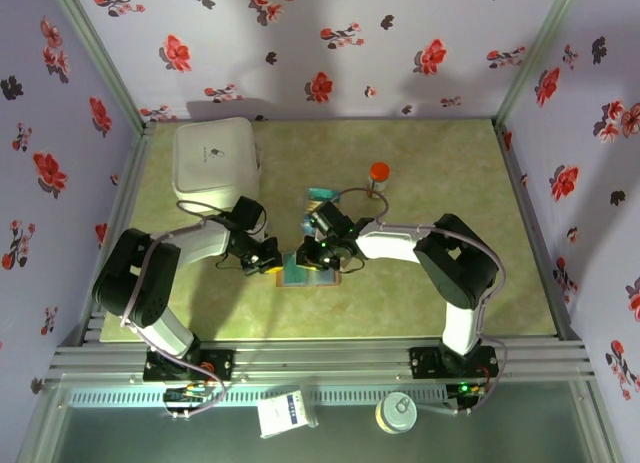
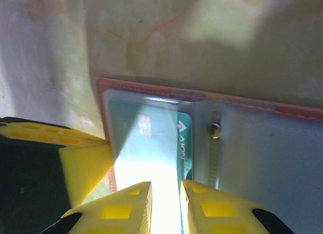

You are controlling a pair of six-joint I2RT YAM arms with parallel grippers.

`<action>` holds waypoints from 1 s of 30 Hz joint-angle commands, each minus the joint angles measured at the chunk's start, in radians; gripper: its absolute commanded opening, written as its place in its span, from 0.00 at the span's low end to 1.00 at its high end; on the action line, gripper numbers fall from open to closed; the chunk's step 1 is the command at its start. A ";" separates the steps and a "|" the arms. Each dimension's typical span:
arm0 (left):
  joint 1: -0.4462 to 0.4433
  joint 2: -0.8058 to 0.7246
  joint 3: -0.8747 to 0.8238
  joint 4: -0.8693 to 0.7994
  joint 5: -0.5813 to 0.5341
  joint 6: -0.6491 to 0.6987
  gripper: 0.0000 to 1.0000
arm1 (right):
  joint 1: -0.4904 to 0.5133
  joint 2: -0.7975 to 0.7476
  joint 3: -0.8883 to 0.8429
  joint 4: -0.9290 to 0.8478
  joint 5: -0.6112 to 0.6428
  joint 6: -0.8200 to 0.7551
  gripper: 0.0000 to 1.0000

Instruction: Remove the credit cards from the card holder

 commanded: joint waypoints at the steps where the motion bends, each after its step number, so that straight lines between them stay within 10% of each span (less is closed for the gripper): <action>1: -0.006 0.016 0.004 -0.043 -0.025 0.029 0.02 | 0.007 -0.007 0.004 -0.082 0.057 -0.023 0.22; 30: -0.070 -0.012 0.068 -0.070 -0.009 0.005 0.02 | 0.004 -0.067 -0.028 -0.052 0.059 -0.016 0.24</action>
